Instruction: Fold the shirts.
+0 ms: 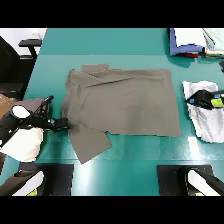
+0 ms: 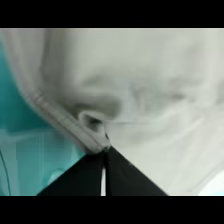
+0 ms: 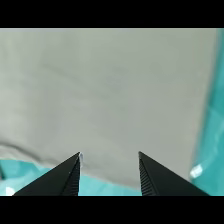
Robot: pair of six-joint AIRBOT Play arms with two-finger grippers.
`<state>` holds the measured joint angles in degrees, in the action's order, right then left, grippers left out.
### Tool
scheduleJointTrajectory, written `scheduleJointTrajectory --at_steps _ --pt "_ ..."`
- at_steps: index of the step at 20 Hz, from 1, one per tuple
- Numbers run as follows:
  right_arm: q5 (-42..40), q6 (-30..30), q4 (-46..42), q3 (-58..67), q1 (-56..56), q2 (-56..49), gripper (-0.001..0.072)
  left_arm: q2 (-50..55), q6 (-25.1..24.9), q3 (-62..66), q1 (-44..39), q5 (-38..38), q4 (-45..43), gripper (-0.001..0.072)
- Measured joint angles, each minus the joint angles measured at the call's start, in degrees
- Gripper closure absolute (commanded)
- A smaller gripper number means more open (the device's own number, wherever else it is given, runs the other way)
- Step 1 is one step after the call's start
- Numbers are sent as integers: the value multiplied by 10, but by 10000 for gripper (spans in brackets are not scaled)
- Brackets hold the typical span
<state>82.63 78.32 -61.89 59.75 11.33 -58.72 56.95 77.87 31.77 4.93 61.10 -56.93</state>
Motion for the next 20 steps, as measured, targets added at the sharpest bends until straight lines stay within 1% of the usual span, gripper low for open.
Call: scheduleJointTrajectory --at_steps 1,2,3,4,5,6,9,10,11,15,16,17,19,20 --pt "10 0 -15 -13 21 0 299 0 0 11 -2 4 -1 681" --pt "17 0 -25 -32 45 0 267 -1 0 24 -2 8 0 682" --pt "21 1 -33 -54 70 0 184 -1 0 35 -3 12 0 681" --pt "22 1 -39 -81 95 0 180 -1 0 44 -3 16 0 682" --pt "21 1 -42 -112 121 1 214 -1 0 52 -3 16 1 682" --pt "16 2 -45 -141 142 1 285 -1 0 60 -4 17 1 682" --pt "-15 2 -31 -223 181 1 288 -1 1 71 -4 20 3 682" --pt "-29 2 -21 -245 184 1 310 -1 1 73 -4 21 4 681" --pt "-45 2 -13 -262 183 1 348 -1 1 75 -4 21 4 682" --pt "-89 2 13 -292 141 -19 348 -1 1 78 -4 21 5 682" --pt "-93 2 21 -289 124 -31 381 -1 1 78 -4 21 5 681" --pt "-97 5 24 -285 108 -43 503 -1 1 78 -4 21 5 682" --pt "-110 6 22 -268 72 -68 699 -2 1 79 -4 26 5 683" --pt "-115 7 19 -258 56 -76 698 -5 1 80 -4 29 5 683"
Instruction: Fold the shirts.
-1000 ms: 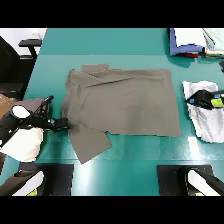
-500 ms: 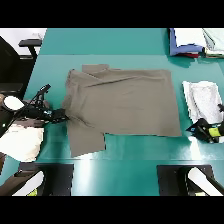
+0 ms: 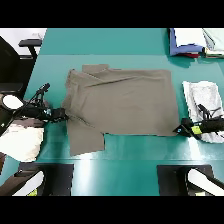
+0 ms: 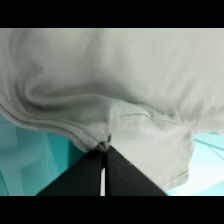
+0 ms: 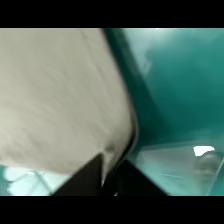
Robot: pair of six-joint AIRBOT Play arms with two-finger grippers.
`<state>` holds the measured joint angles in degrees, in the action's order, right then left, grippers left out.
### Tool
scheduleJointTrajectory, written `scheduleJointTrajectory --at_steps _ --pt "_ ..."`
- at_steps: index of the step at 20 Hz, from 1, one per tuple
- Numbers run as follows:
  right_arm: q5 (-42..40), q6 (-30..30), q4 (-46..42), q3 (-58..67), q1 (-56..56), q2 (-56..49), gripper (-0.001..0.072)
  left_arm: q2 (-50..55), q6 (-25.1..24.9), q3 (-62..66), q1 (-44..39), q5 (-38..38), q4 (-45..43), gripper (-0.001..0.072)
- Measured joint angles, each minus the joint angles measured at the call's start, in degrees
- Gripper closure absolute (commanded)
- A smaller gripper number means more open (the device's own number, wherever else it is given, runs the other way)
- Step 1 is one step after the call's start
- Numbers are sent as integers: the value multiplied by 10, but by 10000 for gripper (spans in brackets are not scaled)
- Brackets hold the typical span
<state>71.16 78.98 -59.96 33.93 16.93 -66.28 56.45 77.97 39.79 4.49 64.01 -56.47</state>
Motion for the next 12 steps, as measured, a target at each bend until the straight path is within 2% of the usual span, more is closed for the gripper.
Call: scheduleJointTrajectory --at_steps 6,12 --pt "0 -3 0 132 -65 55 698 -69 8 101 0 37 -5 682" --pt "5 -5 0 406 -75 169 698 -108 29 410 0 82 -5 682"
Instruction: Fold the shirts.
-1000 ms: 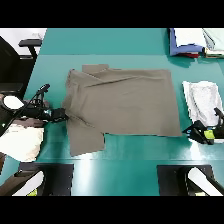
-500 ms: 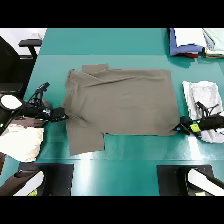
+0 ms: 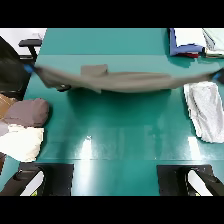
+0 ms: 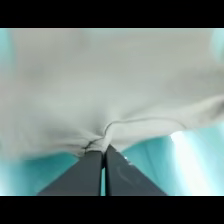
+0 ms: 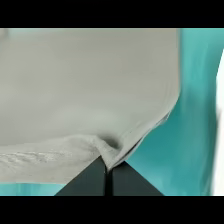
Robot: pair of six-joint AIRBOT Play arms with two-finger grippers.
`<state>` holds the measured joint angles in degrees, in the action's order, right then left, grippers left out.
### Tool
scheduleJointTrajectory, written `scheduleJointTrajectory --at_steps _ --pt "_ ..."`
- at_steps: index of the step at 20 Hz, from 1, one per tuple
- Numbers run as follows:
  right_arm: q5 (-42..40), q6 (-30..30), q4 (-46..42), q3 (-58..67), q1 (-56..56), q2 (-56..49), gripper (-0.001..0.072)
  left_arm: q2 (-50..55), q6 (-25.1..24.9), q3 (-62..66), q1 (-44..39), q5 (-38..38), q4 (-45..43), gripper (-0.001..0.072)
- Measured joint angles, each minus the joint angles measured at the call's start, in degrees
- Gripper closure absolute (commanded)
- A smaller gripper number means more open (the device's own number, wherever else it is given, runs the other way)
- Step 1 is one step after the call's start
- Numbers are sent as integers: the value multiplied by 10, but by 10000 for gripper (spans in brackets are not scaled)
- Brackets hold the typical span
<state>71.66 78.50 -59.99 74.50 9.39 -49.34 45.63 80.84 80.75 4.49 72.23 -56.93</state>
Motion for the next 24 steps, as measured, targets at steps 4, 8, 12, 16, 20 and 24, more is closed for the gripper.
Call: scheduleJointTrajectory --at_steps 4,8,12,16,20,24 --pt "9 0 -2 177 -1 42 699 -6 24 222 0 11 0 683" --pt "48 20 -42 318 -1 50 699 -7 45 377 0 -11 0 684" --pt "124 44 -93 426 -1 10 700 -4 62 416 0 -19 -10 683" --pt "179 62 -111 401 -3 -54 700 20 72 312 0 4 -21 683" --pt "199 67 -117 284 -4 -145 700 97 62 168 -1 29 -24 683" --pt "178 66 -121 182 -22 -257 700 228 38 73 0 24 -26 683"
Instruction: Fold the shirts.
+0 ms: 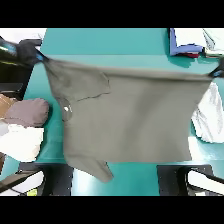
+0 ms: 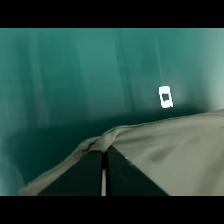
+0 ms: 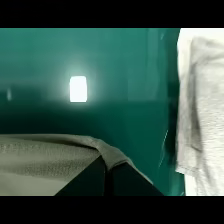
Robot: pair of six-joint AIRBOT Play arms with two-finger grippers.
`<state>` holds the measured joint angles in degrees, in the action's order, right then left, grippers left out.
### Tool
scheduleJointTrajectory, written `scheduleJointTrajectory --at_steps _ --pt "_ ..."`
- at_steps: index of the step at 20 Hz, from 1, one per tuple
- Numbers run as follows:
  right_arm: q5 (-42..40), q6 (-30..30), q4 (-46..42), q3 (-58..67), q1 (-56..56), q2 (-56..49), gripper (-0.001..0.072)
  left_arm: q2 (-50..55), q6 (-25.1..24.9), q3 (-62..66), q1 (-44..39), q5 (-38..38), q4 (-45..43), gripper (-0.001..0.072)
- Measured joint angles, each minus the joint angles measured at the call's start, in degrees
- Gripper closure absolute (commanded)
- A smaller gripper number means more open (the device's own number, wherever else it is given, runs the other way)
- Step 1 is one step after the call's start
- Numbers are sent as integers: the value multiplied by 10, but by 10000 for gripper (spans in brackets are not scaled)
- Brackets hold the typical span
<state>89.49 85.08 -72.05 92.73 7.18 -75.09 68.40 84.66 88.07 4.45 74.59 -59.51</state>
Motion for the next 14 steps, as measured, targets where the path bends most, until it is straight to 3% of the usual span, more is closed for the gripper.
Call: scheduleJointTrajectory --at_steps 4,9,14 --pt "-51 -4 -1 2 -27 -119 700 141 -28 -10 0 -44 3 683" --pt "-96 -7 6 116 -44 -222 700 238 -50 57 0 -79 0 681" --pt "-81 -24 -14 113 -47 -217 699 256 -55 71 0 -10 -31 683"
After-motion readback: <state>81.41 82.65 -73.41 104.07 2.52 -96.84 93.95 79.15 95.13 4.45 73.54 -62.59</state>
